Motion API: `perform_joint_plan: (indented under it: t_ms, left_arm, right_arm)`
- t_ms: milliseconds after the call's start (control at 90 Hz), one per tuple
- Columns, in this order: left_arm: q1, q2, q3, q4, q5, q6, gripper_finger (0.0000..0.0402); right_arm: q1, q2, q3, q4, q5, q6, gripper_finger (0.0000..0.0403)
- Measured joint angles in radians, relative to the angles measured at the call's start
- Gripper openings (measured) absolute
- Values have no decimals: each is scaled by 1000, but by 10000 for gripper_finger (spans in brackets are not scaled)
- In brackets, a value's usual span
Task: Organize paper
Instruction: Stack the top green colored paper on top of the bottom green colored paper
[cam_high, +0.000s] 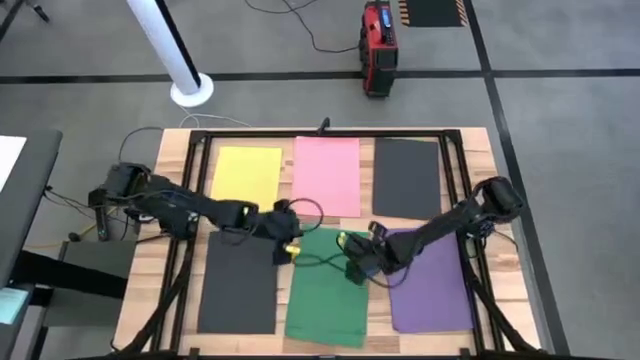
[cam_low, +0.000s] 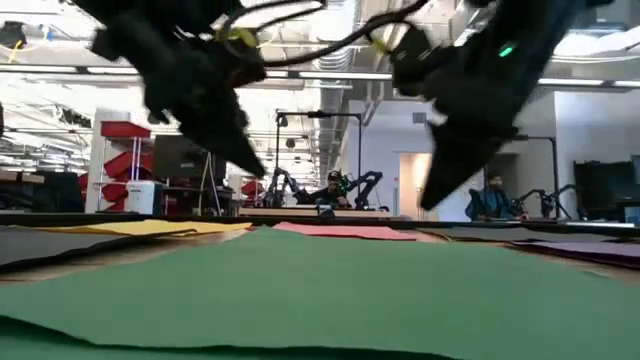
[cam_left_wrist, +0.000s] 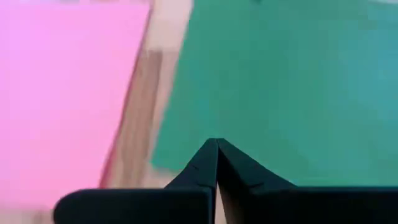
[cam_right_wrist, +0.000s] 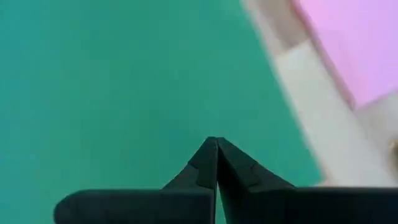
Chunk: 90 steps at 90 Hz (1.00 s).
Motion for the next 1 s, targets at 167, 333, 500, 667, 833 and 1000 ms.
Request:
perform_joint_plan:
  t_ms: [167,333,500,667,833,1000]
  left_arm:
    - [57,86,0,74,44,56,0]
    - [94,155,0,99,45,84,0]
    - [117,184,2,123,64,103,0]
    - [120,187,2,115,105,99,0]
    - [97,187,2,80,152,63,0]
    - [70,187,2,52,149,20,0]
  right_arm:
    - [-72,0,-29,75,25,-86,0]
    - [-143,0,-57,103,28,-144,0]
    - [-184,0,-120,201,7,-160,0]
    - [-185,30,-146,263,-59,-144,0]
    - [-159,44,-143,295,-80,-144,0]
    - [-136,46,-143,311,-92,-137,0]
